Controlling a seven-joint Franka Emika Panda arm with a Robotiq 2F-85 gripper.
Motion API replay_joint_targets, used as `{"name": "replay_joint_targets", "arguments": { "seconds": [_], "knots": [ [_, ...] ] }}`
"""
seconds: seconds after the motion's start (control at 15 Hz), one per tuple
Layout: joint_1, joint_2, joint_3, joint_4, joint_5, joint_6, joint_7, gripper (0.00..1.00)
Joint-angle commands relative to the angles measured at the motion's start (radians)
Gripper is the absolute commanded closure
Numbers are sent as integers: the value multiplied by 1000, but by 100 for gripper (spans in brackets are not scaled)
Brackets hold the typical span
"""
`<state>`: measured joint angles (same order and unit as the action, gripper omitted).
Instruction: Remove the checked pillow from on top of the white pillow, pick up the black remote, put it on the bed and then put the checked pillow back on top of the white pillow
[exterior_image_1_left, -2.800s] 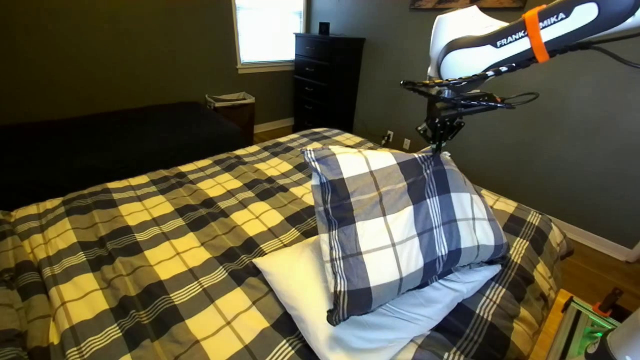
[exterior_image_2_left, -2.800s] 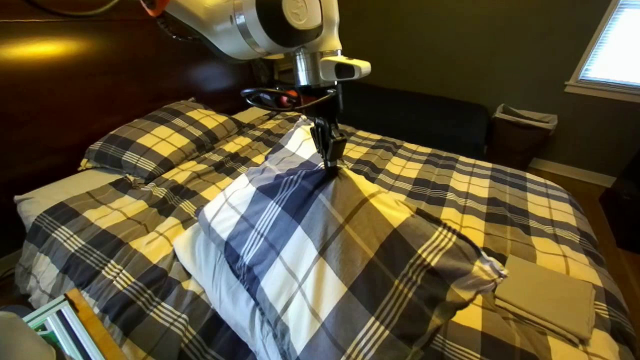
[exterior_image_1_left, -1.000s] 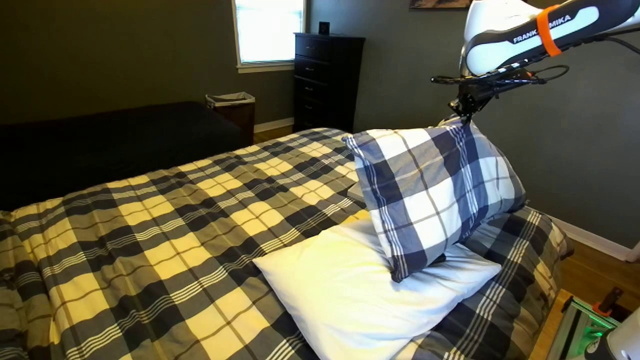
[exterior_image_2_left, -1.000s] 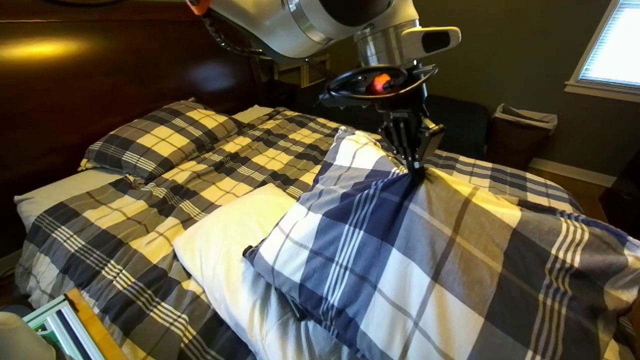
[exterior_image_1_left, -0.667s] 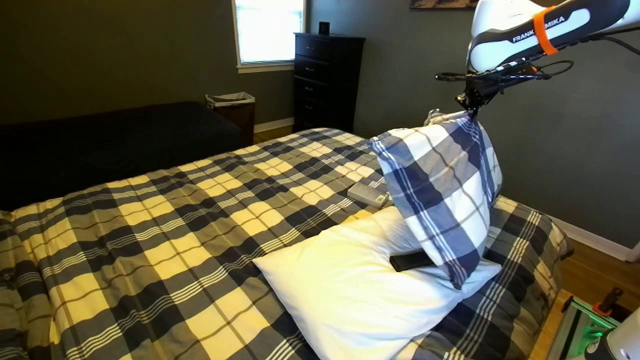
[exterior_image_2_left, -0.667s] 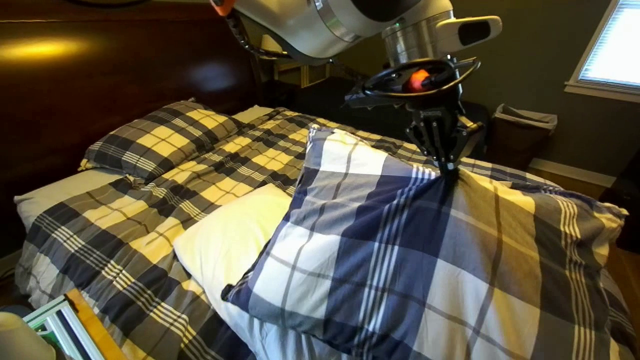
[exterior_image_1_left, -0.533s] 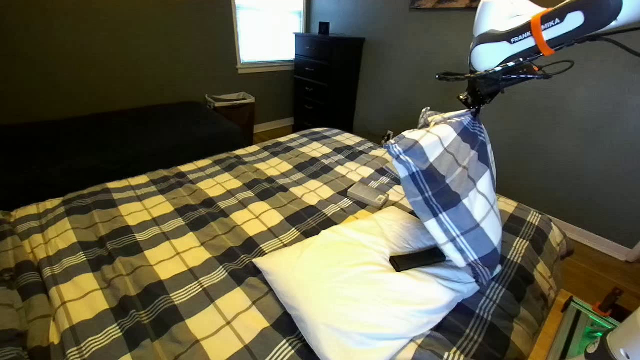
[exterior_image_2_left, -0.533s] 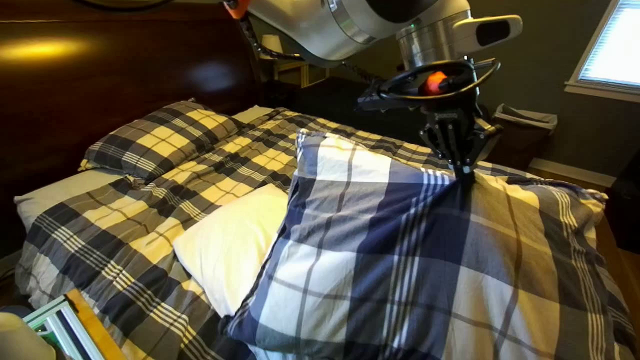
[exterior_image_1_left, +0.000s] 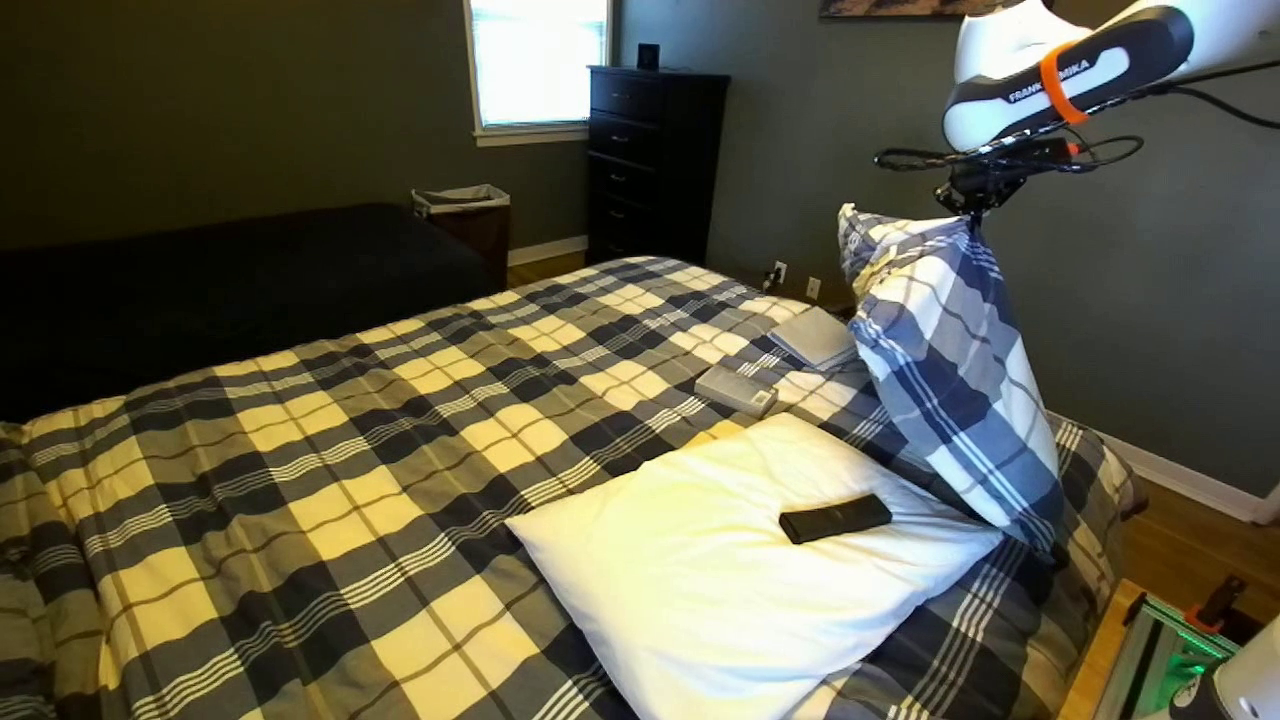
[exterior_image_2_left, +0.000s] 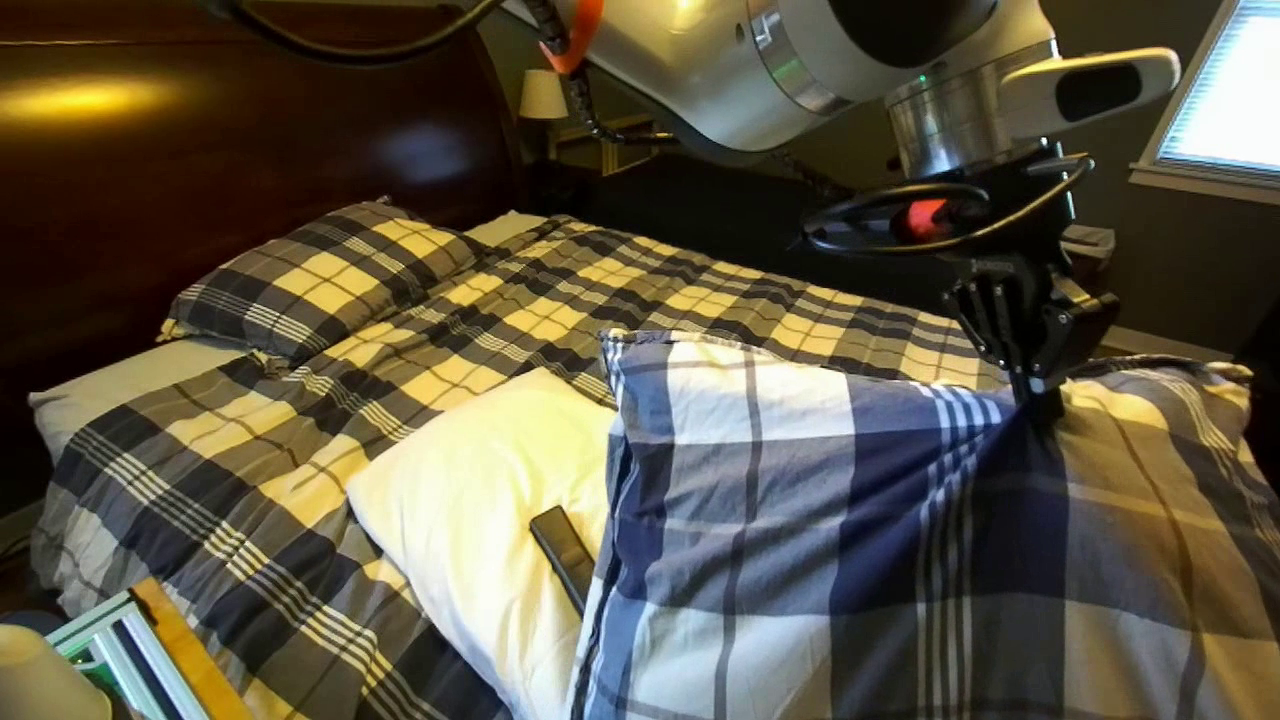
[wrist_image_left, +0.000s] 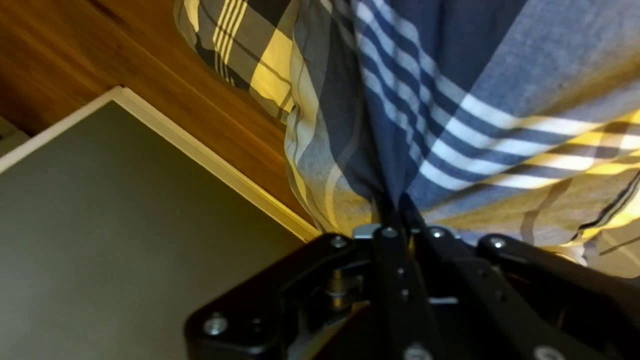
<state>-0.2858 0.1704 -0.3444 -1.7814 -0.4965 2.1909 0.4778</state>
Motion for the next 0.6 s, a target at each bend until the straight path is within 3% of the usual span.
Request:
{"name": "replay_joint_targets", "arguments": {
  "seconds": [0.0,0.53],
  "knots": [
    [-7,48,-40,98,-16,-30,82,99],
    [-43,139,-107,170,-24,146,71,99]
  ]
}}
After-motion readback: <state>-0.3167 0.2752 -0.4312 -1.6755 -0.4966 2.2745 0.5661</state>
